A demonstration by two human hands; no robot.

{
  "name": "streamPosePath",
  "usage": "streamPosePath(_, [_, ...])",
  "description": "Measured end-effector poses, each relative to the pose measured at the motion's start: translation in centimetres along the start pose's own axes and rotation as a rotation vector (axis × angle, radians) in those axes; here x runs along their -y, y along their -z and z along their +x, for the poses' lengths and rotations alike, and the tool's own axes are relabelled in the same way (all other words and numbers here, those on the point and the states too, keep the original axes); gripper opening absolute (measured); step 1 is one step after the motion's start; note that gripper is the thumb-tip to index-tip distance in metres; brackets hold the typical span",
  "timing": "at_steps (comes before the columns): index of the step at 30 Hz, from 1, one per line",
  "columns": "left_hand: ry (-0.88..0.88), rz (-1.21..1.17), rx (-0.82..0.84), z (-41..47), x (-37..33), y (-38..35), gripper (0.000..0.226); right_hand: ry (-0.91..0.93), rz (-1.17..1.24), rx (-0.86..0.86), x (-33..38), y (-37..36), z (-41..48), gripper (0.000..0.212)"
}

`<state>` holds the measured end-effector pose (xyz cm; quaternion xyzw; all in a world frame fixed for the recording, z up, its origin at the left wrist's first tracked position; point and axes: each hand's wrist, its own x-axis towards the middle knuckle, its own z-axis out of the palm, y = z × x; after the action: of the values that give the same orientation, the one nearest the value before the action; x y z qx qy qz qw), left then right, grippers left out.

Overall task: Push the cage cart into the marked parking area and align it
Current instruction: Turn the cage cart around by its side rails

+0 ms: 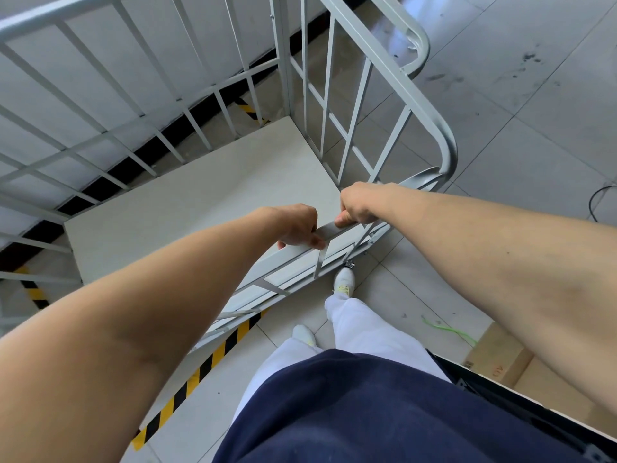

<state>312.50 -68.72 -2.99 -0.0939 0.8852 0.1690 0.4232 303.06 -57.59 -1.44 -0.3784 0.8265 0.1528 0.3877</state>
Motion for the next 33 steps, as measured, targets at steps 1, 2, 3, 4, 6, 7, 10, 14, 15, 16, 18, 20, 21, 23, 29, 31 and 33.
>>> streamPosePath(1, [0.004,0.008,0.006,0.1,0.0,0.0,0.04,0.007,0.0,-0.005,0.0,0.0,0.0,0.043])
streamPosePath(2, [0.007,0.015,0.012,0.1,-0.1,0.1,0.04,0.013,-0.002,-0.008,0.0,0.0,0.0,0.041])
streamPosePath(3, [0.009,0.019,0.017,0.2,-0.1,0.1,0.039,0.019,-0.006,-0.011,0.0,-0.1,0.0,0.04])
streamPosePath(4, [0.011,0.021,0.022,0.3,-0.1,0.2,0.037,0.023,-0.006,-0.011,0.0,-0.2,0.1,0.04])
streamPosePath(6, [0.012,0.023,0.032,0.4,0.0,0.1,0.034,0.025,0.002,-0.017,0.0,-0.3,0.2,0.039])
streamPosePath(7, [0.01,0.024,0.033,0.4,0.0,0.1,0.034,0.027,0.007,-0.021,0.1,-0.3,0.2,0.04])
streamPosePath(10, [0.004,0.029,0.029,0.6,-0.1,0.0,0.033,0.018,0.011,-0.024,0.0,-0.4,0.2,0.049])
streamPosePath(14, [-0.001,0.03,0.01,0.7,0.0,-0.1,0.033,0.023,0.027,-0.051,-0.2,-0.5,0.2,0.05])
streamPosePath(15, [-0.002,0.03,0.002,0.7,0.1,-0.2,0.034,0.029,0.032,-0.056,-0.2,-0.5,0.2,0.05])
streamPosePath(16, [-0.002,0.033,-0.003,0.7,0.2,-0.2,0.035,0.031,0.036,-0.058,-0.2,-0.5,0.1,0.05])
streamPosePath(18, [-0.002,0.049,-0.014,0.6,0.1,-0.3,0.036,0.024,0.032,-0.058,-0.2,-0.5,-0.2,0.049])
streamPosePath(20, [0.001,0.063,-0.022,0.3,0.0,-0.3,0.038,0.014,0.027,-0.054,-0.1,-0.5,-0.2,0.046])
streamPosePath(21, [0.004,0.062,-0.023,0.2,0.0,-0.3,0.04,0.004,0.029,-0.049,0.0,-0.5,-0.2,0.044])
streamPosePath(23, [0.012,0.061,-0.025,0.0,-0.2,-0.4,0.046,-0.011,0.04,-0.05,0.0,-0.8,-0.3,0.043])
streamPosePath(29, [0.034,0.094,-0.01,-0.7,-0.7,-0.2,0.049,0.007,0.128,-0.049,-0.2,-1.4,-0.6,0.049])
streamPosePath(31, [0.031,0.12,-0.021,-0.7,-0.9,0.2,0.05,0.034,0.157,-0.053,-0.7,-0.9,-0.8,0.044])
streamPosePath(33, [0.027,0.142,-0.062,-0.6,-1.2,1.1,0.051,0.057,0.182,-0.083,-1.4,0.2,-0.8,0.039])
